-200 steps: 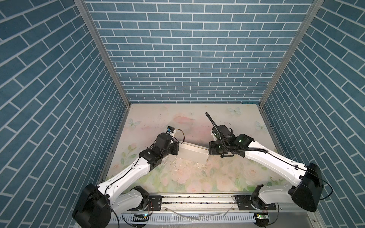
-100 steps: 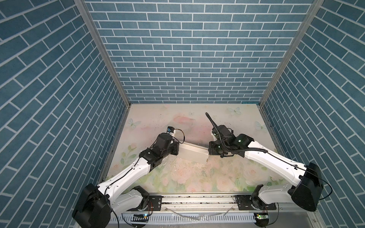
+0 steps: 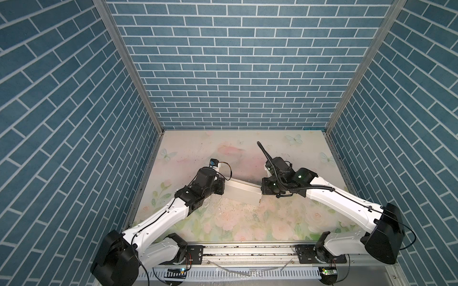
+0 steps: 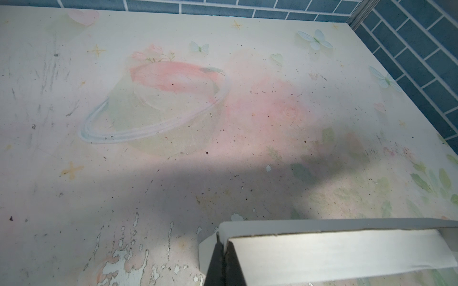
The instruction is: Fold the paper box
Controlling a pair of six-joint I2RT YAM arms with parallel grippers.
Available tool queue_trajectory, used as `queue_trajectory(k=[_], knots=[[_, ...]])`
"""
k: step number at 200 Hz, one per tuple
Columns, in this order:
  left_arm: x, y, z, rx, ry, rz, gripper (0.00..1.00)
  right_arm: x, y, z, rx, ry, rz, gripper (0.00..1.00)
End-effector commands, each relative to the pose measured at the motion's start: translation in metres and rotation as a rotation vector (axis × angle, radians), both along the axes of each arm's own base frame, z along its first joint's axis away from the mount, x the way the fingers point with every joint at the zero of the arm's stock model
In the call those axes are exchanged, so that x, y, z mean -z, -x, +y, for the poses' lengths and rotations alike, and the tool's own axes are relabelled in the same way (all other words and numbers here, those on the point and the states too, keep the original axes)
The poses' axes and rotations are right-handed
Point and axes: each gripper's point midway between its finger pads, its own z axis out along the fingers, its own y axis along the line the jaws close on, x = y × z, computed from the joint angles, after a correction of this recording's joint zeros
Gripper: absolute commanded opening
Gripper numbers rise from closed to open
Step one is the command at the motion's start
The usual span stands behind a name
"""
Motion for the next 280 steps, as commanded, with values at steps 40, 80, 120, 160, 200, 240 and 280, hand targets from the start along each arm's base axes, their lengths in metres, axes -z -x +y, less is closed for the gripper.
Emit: queue_trajectory(k=[40,80,120,160,200,240,280], knots=[[0.051,0.034,0.009,0.037,-0.092,0.180,0.00,0.000,0.005,0.017,-0.009,-0.060,0.033,0.05],[0.052,0.034,0.010,0.018,-0.098,0.175,0.00,0.002,0.006,0.021,-0.003,-0.070,0.035,0.05],[0.053,0.035,0.007,0.007,-0.090,0.169,0.00,0.006,0.007,0.025,0.006,-0.075,0.038,0.03],[0.057,0.038,0.004,0.008,-0.084,0.169,0.00,0.010,0.010,0.029,0.007,-0.071,0.036,0.03],[0.059,0.040,0.005,0.008,-0.087,0.161,0.00,0.019,0.013,0.027,0.012,-0.036,0.014,0.02],[0.062,0.042,0.007,0.004,-0.089,0.162,0.00,0.039,0.020,0.027,0.001,-0.005,0.014,0.01],[0.062,0.042,0.007,0.001,-0.086,0.160,0.00,0.035,0.020,0.023,0.010,0.005,-0.011,0.01]])
